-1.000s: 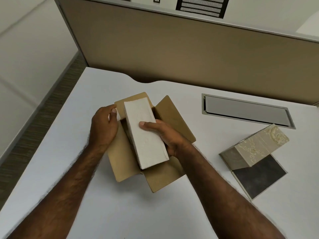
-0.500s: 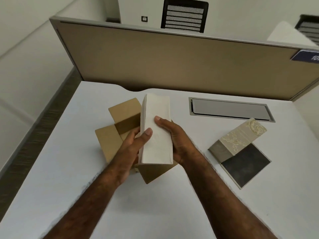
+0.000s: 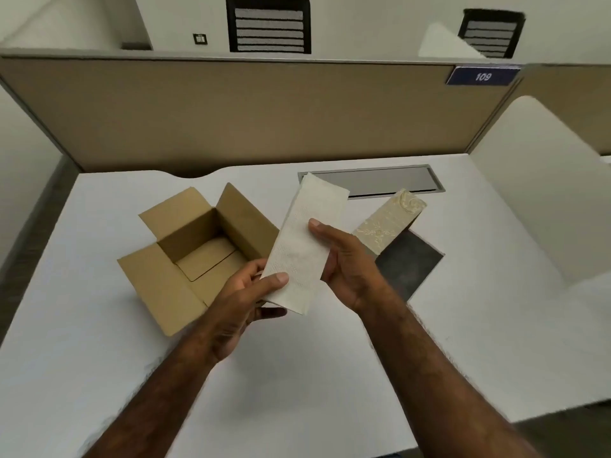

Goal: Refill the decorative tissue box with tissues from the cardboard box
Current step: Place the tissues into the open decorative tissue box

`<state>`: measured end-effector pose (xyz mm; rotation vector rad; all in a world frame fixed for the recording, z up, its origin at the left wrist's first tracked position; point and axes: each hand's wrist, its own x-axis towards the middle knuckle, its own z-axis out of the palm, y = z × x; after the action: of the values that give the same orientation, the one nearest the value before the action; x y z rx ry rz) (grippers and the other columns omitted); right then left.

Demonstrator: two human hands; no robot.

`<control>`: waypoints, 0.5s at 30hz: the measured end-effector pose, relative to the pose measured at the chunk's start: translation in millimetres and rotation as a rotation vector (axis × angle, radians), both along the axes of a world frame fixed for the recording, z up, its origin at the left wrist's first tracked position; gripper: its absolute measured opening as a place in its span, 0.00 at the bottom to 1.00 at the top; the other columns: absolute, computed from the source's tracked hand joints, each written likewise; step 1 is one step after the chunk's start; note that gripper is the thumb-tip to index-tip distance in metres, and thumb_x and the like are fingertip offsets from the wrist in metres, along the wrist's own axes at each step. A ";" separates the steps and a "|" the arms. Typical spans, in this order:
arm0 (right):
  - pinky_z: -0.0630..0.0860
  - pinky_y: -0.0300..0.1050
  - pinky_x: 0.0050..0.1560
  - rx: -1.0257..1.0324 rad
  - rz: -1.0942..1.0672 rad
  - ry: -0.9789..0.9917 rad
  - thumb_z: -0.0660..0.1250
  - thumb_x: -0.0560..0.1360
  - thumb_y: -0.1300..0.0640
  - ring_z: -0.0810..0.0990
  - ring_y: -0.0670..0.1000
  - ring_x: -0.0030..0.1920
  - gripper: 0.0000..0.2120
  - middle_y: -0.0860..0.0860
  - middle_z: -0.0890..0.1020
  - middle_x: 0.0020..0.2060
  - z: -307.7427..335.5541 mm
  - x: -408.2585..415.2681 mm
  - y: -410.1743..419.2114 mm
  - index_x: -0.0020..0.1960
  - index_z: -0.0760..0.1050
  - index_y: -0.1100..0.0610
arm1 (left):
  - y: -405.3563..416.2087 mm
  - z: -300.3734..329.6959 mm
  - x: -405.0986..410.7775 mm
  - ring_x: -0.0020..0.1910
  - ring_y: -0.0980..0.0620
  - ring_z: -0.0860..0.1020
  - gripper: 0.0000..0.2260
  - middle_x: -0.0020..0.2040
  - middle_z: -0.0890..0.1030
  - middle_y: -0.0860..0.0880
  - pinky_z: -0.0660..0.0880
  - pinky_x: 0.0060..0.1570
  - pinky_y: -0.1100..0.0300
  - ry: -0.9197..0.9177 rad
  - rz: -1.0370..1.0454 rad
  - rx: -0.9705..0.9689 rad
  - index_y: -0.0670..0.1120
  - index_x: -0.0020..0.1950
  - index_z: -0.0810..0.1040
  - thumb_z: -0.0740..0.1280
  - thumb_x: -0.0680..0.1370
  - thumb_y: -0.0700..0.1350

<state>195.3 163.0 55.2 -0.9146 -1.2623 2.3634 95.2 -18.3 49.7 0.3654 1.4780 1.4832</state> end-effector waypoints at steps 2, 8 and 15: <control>0.75 0.72 0.74 -0.031 -0.066 -0.006 0.76 0.78 0.50 0.83 0.65 0.69 0.20 0.61 0.84 0.69 2.3 16.9 10.0 0.67 0.81 0.55 | 7.6 0.1 7.6 0.60 0.44 0.84 0.23 0.61 0.86 0.48 0.83 0.58 0.45 -0.006 -0.042 -0.008 0.51 0.68 0.78 0.73 0.74 0.52; 0.81 0.66 0.69 -0.074 -0.198 0.005 0.75 0.80 0.56 0.87 0.59 0.63 0.17 0.55 0.89 0.58 8.0 64.3 53.8 0.68 0.81 0.55 | 30.8 -1.3 32.1 0.59 0.47 0.85 0.22 0.60 0.86 0.50 0.84 0.55 0.47 0.002 -0.165 -0.049 0.56 0.66 0.80 0.74 0.72 0.51; 0.80 0.66 0.69 -0.038 -0.135 -0.142 0.75 0.79 0.57 0.86 0.62 0.65 0.19 0.58 0.88 0.62 2.2 115.9 116.7 0.69 0.80 0.56 | 68.4 -9.4 71.2 0.62 0.46 0.84 0.23 0.62 0.86 0.51 0.84 0.54 0.48 -0.055 -0.247 -0.097 0.55 0.70 0.78 0.73 0.75 0.51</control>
<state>311.2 279.7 57.4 -1.1601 -1.1691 2.2586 166.3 50.0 40.3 0.4287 1.4013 1.2129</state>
